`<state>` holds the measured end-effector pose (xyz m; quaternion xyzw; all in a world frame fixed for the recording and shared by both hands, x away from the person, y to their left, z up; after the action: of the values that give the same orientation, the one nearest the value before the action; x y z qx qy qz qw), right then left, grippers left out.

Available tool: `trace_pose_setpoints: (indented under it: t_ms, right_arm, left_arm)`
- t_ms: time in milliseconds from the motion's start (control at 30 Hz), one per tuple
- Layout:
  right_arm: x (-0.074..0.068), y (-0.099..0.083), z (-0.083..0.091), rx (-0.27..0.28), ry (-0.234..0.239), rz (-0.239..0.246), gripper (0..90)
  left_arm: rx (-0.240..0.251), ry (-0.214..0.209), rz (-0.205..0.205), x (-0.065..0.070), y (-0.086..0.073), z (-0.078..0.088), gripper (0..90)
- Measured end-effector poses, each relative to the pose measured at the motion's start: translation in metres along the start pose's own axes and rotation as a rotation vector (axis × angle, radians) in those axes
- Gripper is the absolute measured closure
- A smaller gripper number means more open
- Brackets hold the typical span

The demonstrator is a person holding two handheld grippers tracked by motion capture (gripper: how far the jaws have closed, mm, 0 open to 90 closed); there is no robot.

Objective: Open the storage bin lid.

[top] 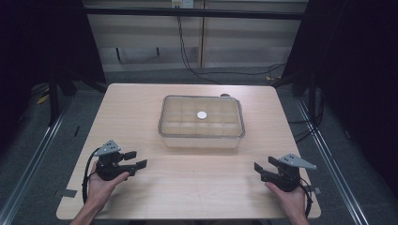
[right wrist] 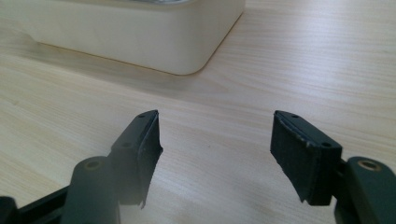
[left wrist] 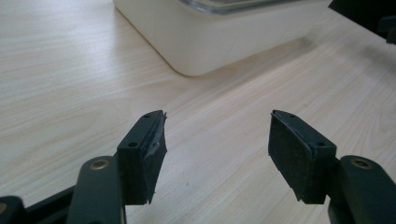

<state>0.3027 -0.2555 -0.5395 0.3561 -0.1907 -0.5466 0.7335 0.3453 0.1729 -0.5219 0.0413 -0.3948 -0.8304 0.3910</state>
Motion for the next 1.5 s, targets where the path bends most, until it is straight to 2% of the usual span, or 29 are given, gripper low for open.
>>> trace_pose_setpoints:
  t_ms: [100, 133, 233, 267, 300, 333, 500, 533, 567, 633, 667, 700, 767, 833, 900, 1000, 1033, 1167, 1200, 1300, 1367, 1400, 1500]
  right_arm:
    - [0.001, 0.002, 0.002, 0.012, 0.016, -0.009, 33.9]
    - [-0.001, 0.003, 0.003, 0.01, 0.041, -0.022, 37.3]
    - [-0.002, 0.003, 0.003, 0.01, 0.049, -0.028, 39.1]
    - [-0.004, 0.004, 0.004, 0.01, 0.066, -0.041, 40.4]
    - [-0.004, 0.004, 0.004, 0.006, 0.071, -0.043, 42.6]
    - [-0.006, 0.005, 0.005, 0.003, 0.098, -0.053, 43.1]
    - [-0.008, 0.01, 0.005, 0.024, 0.102, -0.055, 43.2]
    - [-0.009, 0.009, 0.005, 0.007, 0.101, -0.039, 45.4]
    - [-0.015, 0.006, 0.0, -0.042, 0.132, -0.003, 46.1]
    - [-0.017, 0.005, 0.0, -0.053, 0.142, -0.003, 45.8]
    - [-0.022, 0.006, 0.0, -0.062, 0.181, 0.001, 44.4]
    - [-0.024, 0.007, 0.0, -0.064, 0.19, 0.006, 43.6]
    - [-0.028, 0.012, 0.004, -0.056, 0.192, 0.014, 42.2]
    - [-0.031, 0.015, 0.007, -0.055, 0.208, 0.018, 41.1]
    - [-0.032, 0.017, 0.008, -0.055, 0.213, 0.021, 40.4]
    - [-0.032, 0.024, 0.008, -0.051, 0.212, 0.028, 39.0]
    - [-0.032, 0.026, 0.008, -0.049, 0.215, 0.024, 39.1]
    - [-0.032, 0.034, 0.005, -0.048, 0.223, 0.035, 39.1]
    - [-0.034, 0.04, 0.004, -0.046, 0.238, 0.036, 39.0]
    - [-0.035, 0.047, 0.003, -0.045, 0.242, 0.041, 38.7]
    - [-0.034, 0.058, 0.002, -0.031, 0.245, 0.033, 38.0]
    - [-0.033, 0.062, 0.001, -0.025, 0.244, 0.029, 37.4]
    - [-0.03, 0.067, -0.002, -0.038, 0.248, 0.021, 35.6]
  left_arm:
    - [-0.006, 0.006, 0.003, -0.002, 0.0, -0.001, 37.0]
    - [-0.004, 0.008, 0.004, -0.002, 0.0, -0.001, 36.5]
    - [-0.002, 0.015, 0.008, -0.003, 0.0, -0.001, 35.1]
    - [0.0, 0.032, 0.009, -0.004, 0.0, 0.0, 34.0]
    - [0.0, 0.032, 0.009, -0.004, 0.0, 0.0, 34.3]
    - [0.003, 0.036, 0.016, -0.005, 0.001, 0.0, 34.9]
    - [0.008, 0.027, 0.023, -0.005, 0.003, -0.001, 35.0]
    - [0.009, 0.026, 0.024, -0.004, 0.003, -0.001, 35.1]
    - [0.006, 0.026, 0.02, -0.004, 0.004, 0.0, 35.5]
    - [0.016, 0.026, 0.035, -0.003, 0.006, 0.001, 41.3]
    - [0.023, 0.052, 0.037, -0.003, 0.008, 0.003, 46.0]
    - [0.023, 0.052, 0.037, -0.003, 0.008, 0.003, 45.8]
    - [0.033, 0.032, 0.03, 0.0, 0.012, 0.006, 39.6]
    - [0.039, 0.034, 0.028, 0.001, 0.014, 0.007, 38.8]
    - [0.04, 0.018, 0.026, 0.003, 0.016, 0.007, 35.8]
    - [0.041, -0.008, 0.037, 0.008, 0.022, 0.007, 34.4]
    - [0.023, -0.005, 0.029, 0.009, 0.022, 0.005, 34.7]
    - [0.016, -0.014, 0.013, 0.012, 0.028, 0.004, 34.7]
    - [0.022, -0.02, 0.009, 0.013, 0.033, 0.005, 34.6]
    - [0.02, -0.019, 0.003, 0.013, 0.038, 0.004, 34.0]
    - [0.017, -0.008, -0.004, 0.012, 0.043, 0.002, 33.9]
    - [0.015, -0.004, -0.02, 0.01, 0.047, 0.0, 34.6]
    - [0.03, 0.012, -0.024, 0.007, 0.052, -0.002, 35.4]
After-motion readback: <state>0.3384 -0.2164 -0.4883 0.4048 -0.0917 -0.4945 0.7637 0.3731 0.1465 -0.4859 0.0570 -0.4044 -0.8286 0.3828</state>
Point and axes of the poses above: each handheld gripper's, and its own axes: z roughly backward along the jaws, y roughly out of its top, x roughly to its right, the point moved 10 cm from there along -z, roughly forward along the jaws, and after that the axes turned 11 degrees about -x, right-handed, at the moved point
